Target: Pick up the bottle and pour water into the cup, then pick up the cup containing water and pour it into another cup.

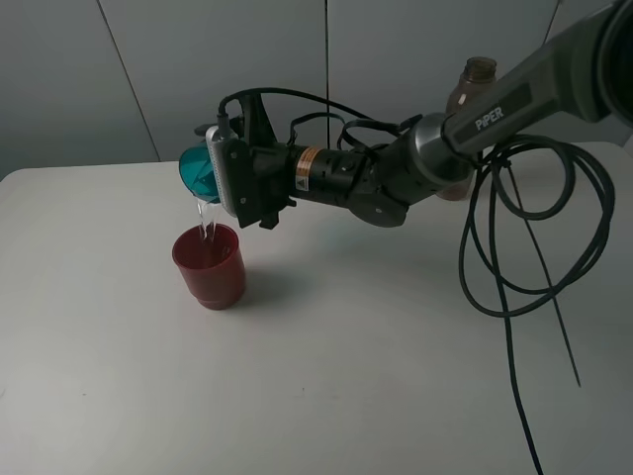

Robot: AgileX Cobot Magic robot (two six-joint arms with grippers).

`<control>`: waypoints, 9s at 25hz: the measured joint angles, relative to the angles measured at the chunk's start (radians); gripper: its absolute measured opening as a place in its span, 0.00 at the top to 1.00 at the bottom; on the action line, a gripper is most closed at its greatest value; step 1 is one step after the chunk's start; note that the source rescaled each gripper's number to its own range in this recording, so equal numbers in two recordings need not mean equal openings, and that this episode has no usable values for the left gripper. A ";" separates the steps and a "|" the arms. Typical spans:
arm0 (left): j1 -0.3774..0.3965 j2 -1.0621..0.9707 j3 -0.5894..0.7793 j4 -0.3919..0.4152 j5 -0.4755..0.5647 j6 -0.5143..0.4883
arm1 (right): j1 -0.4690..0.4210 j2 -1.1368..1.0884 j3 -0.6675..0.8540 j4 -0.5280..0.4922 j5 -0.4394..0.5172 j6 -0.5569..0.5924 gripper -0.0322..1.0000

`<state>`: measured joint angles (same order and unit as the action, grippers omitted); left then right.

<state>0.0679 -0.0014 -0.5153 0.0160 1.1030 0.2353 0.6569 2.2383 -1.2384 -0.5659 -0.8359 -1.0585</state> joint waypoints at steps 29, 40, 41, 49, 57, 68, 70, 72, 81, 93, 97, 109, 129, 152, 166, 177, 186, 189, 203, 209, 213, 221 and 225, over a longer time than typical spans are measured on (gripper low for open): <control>0.000 0.000 0.000 0.000 0.000 -0.006 | 0.000 -0.002 -0.054 -0.038 -0.038 -0.288 0.95; 0.000 0.000 0.000 0.000 0.000 -0.004 | 0.000 -0.002 -0.056 -0.074 -0.041 -0.359 0.95; 0.000 0.000 0.000 0.000 0.000 -0.004 | 0.000 -0.002 -0.056 -0.074 -0.041 -0.359 0.95; 0.000 0.000 0.000 0.000 0.000 -0.004 | 0.002 -0.002 -0.056 -0.078 -0.041 -0.198 0.95; 0.000 0.000 0.000 0.000 0.000 -0.004 | 0.010 -0.036 -0.056 -0.078 0.060 0.594 0.95; 0.000 0.000 0.000 0.000 0.000 -0.004 | -0.067 -0.076 -0.056 0.009 0.199 1.436 0.95; 0.000 0.000 0.000 0.000 0.000 -0.004 | -0.083 -0.076 -0.053 0.014 0.206 1.459 0.95; 0.000 0.000 0.000 0.000 0.000 -0.004 | -0.098 -0.076 -0.030 0.031 0.208 1.468 0.95; 0.000 0.000 0.000 0.000 0.000 -0.004 | -0.168 -0.067 0.095 0.055 0.208 1.429 0.95; 0.000 0.000 0.000 0.000 0.000 -0.004 | -0.184 0.092 0.098 0.177 0.074 1.245 0.95; 0.000 0.000 0.000 0.000 0.000 -0.004 | -0.188 0.131 0.096 0.204 0.065 1.229 0.95; 0.000 0.000 0.000 0.000 0.000 -0.004 | -0.188 0.138 0.087 0.214 0.060 1.227 0.95; 0.000 0.000 0.000 0.000 0.000 -0.001 | -0.188 -0.084 0.330 0.255 0.163 1.150 0.00; 0.000 0.000 0.000 0.000 0.000 -0.001 | -0.188 -1.277 0.502 0.400 1.395 1.080 0.00; 0.000 0.000 0.000 0.000 0.000 -0.001 | -0.188 -1.920 0.610 0.533 1.973 1.080 0.00; 0.000 0.000 0.000 0.000 0.000 -0.001 | -0.188 -2.231 0.725 0.579 1.938 1.079 0.00; 0.000 0.000 0.000 0.000 0.000 -0.001 | -0.228 -2.239 0.725 0.552 1.933 1.115 0.00; 0.000 0.000 0.000 0.000 0.000 -0.001 | -0.339 -2.239 0.725 0.552 1.933 1.118 0.00; 0.000 0.000 0.000 0.000 0.000 -0.001 | -0.681 -2.239 0.725 0.554 1.933 1.100 0.00; 0.000 0.000 0.000 0.000 0.000 -0.001 | -0.681 -2.239 0.725 0.566 1.933 1.095 0.00; 0.000 0.000 0.000 0.000 0.000 -0.001 | -0.681 -2.239 0.725 0.584 1.933 1.095 0.00; 0.000 0.000 0.000 0.000 0.000 -0.001 | -0.681 -2.239 0.725 0.584 1.933 1.093 0.00; 0.000 0.000 0.000 0.000 0.000 -0.001 | -0.681 -2.239 0.725 0.584 1.933 1.093 0.00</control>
<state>0.0679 -0.0014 -0.5153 0.0160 1.1030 0.2341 -0.0241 -0.0010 -0.5133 0.0183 1.0967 0.0347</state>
